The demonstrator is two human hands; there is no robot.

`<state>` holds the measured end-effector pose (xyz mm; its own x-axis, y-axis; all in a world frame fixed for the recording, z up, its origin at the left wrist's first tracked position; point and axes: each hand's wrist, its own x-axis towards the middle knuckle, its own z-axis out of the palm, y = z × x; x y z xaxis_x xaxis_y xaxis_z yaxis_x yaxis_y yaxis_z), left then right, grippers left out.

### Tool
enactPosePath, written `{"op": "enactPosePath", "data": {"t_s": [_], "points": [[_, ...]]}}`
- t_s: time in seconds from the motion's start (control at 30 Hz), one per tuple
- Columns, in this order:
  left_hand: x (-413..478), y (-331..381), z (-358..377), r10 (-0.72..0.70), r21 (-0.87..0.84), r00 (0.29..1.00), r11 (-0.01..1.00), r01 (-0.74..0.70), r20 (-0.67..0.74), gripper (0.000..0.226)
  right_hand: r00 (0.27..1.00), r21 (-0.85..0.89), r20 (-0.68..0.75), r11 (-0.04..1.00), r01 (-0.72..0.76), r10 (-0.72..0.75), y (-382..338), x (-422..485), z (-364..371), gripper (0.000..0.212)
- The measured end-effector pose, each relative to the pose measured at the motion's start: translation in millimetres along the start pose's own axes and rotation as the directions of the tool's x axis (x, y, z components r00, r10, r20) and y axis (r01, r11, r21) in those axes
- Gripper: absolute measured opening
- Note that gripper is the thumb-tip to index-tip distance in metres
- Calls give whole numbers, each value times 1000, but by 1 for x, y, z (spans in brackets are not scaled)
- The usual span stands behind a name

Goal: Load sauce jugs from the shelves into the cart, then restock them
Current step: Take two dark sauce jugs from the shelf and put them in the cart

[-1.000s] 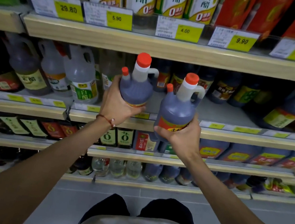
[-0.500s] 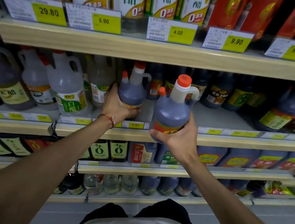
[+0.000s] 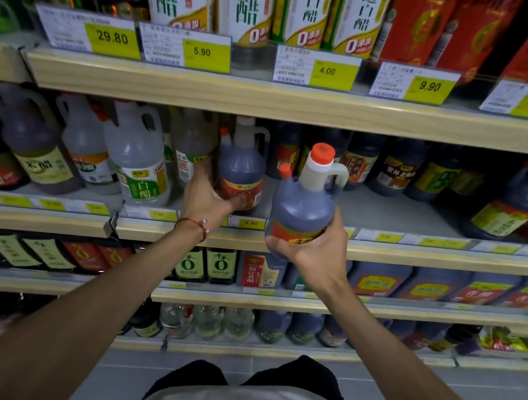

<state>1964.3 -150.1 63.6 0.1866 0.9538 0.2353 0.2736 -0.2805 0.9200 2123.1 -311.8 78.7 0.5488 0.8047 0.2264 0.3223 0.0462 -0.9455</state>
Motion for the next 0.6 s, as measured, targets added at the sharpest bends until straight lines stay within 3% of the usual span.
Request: {"op": "enactPosePath", "data": {"t_s": [0.1,0.13,0.2,0.27,0.3,0.37,0.5,0.6], "points": [[-37,6,-5,78,-16,992,997,-80,-100,64,1000,14,-2,1000,8,-8,-4,-1,-3,84],[-47,12,-7,112,-37,993,993,-113,-30,59,1000,14,0,1000,16,-16,-6,0,-4,84],[-61,36,-12,101,-184,958,982,-52,267,58,999,32,-3,999,38,-38,-9,0,-4,85],[-68,61,-13,130,-272,848,962,17,514,62,997,62,-30,996,67,-66,-11,-1,-3,86],[-69,69,-11,157,-273,815,962,1,558,62,996,63,-36,994,84,-82,-12,-1,-3,85],[-68,80,-4,161,-265,813,964,-8,560,64,994,55,-11,992,113,-112,-11,2,-2,83],[-56,86,8,137,-226,892,973,-40,431,60,971,19,160,984,178,-179,-11,23,-11,90],[-44,82,18,157,-213,913,974,-80,377,57,933,-120,263,952,282,-244,-8,48,-19,87]]}}
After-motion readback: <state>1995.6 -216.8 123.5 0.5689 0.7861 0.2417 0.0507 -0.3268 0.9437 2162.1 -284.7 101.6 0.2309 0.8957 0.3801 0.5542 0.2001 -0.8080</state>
